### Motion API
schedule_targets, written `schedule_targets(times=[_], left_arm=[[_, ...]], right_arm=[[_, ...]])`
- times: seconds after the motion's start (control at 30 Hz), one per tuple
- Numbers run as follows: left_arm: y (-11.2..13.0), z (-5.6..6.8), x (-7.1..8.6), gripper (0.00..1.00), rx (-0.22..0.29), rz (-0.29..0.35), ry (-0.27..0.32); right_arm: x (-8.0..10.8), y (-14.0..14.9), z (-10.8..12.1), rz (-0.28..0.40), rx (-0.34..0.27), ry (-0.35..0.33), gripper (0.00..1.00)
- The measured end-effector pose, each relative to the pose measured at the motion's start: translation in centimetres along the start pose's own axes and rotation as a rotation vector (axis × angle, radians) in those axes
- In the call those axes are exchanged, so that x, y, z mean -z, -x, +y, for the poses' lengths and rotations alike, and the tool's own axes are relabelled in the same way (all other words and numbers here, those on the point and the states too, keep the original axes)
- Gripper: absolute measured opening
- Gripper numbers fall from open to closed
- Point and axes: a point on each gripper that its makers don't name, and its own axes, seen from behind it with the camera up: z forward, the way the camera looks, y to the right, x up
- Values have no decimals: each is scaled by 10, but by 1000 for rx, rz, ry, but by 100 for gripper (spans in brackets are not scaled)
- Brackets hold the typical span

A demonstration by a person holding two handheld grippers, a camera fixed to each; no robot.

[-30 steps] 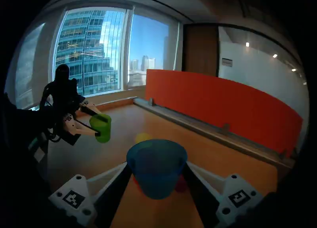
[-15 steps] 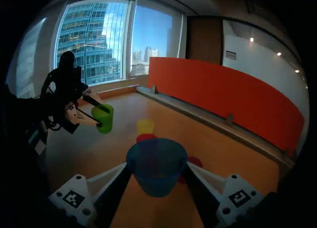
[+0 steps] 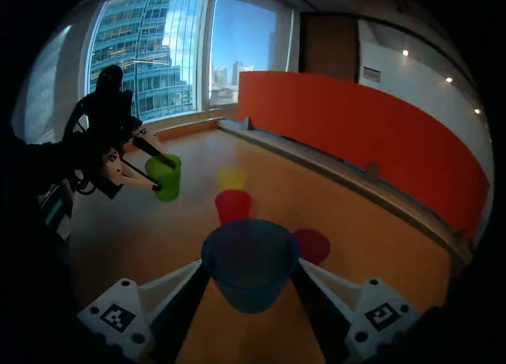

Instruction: Pour water

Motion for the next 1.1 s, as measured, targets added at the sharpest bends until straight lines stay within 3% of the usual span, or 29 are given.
schedule_targets(times=[0.63, 1.1], left_arm=[[28, 4, -28, 85, -6, -90, 40], [43, 6, -46, 85, 8, -118, 64]], right_arm=[[-24, 42, -6, -88, 20, -26, 90], [-34, 61, -11, -115, 18, -39, 90]])
